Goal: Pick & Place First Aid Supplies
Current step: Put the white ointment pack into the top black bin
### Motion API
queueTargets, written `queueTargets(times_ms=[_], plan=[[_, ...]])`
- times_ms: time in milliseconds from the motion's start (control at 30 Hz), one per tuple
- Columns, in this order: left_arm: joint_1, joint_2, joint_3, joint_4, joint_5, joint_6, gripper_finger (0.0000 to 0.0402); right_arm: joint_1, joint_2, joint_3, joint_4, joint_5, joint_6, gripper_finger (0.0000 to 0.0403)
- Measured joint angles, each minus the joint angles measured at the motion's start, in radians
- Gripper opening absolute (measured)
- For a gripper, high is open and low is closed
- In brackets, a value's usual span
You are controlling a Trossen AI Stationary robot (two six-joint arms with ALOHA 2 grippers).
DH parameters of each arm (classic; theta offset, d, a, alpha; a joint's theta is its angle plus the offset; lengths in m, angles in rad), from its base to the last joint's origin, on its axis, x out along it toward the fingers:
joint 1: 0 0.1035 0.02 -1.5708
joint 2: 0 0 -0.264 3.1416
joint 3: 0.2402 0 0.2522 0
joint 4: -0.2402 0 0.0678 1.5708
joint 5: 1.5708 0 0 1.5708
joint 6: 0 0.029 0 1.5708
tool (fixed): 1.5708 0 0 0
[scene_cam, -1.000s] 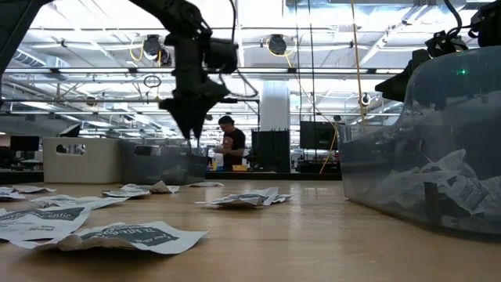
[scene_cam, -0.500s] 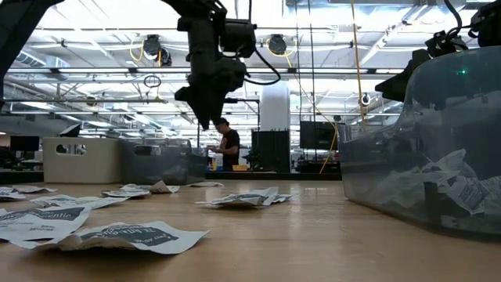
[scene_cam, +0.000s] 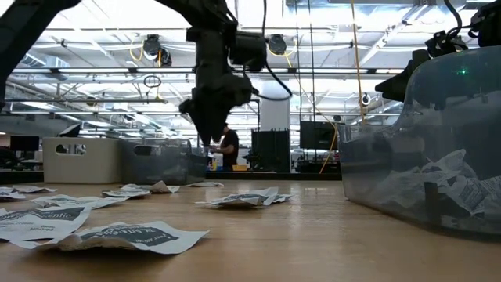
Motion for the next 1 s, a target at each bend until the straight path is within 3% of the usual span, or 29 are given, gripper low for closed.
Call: queueTargets(times_ms=[500, 833, 1000], plan=[[-0.04, 0.159, 0.0, 0.061, -0.033, 0.078, 0.0166, 0.0, 0.0, 0.0, 0.0, 0.0, 0.0, 0.022], [-0.039, 0.176, -0.019, 0.096, -0.082, 0.126, 0.0165, 0.0, 0.0, 0.0, 0.0, 0.0, 0.0, 0.0224], [-0.046, 0.174, -0.049, 0.112, -0.034, 0.17, 0.0136, 0.0, 0.0, 0.0, 0.0, 0.0, 0.0, 0.0224]])
